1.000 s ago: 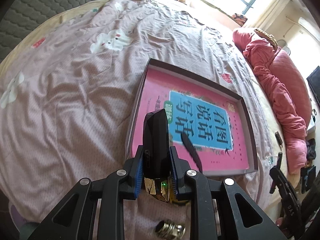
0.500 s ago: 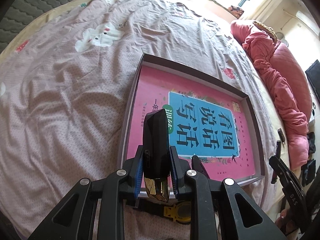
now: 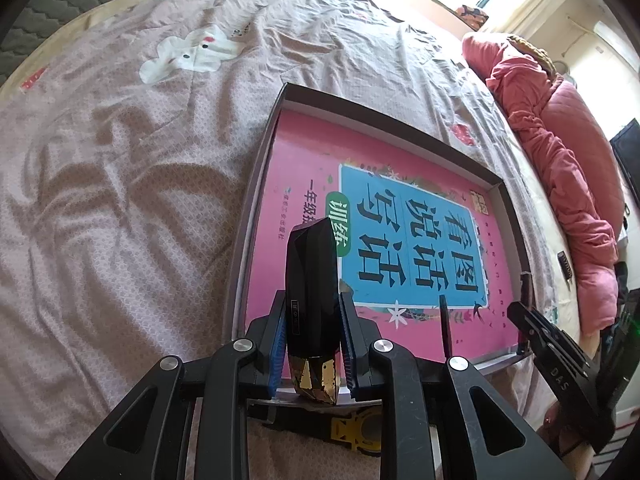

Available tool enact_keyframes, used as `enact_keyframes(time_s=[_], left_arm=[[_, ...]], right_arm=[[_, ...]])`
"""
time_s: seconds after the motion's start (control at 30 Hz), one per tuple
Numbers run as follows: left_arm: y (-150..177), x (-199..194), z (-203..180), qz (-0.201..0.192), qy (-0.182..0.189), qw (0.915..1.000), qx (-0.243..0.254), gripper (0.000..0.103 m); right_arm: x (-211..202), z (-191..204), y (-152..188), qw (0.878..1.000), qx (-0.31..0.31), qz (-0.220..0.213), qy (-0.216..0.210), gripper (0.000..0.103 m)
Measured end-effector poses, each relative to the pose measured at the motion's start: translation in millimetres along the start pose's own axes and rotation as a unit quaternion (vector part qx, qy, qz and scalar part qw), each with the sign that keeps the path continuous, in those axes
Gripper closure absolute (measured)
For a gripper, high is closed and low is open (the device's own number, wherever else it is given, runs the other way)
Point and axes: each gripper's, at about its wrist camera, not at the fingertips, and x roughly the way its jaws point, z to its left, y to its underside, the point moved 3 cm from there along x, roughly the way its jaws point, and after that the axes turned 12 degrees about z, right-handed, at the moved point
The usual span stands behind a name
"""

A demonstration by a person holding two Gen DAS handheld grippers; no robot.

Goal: Organize rigid objects
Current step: 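Lower the red lighter into the tray and open the right tool while the left tool carries the black box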

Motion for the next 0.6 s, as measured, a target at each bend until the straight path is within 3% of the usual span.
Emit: enact_keyframes(time_s=[0.6], left_arm=[[-1.5,12.0,3.4,0.01,-0.004,0.9999,-0.003,0.079]], right_arm=[[15.2,-9.8,2.8,0.999,0.016,0.016,0.035,0.079]])
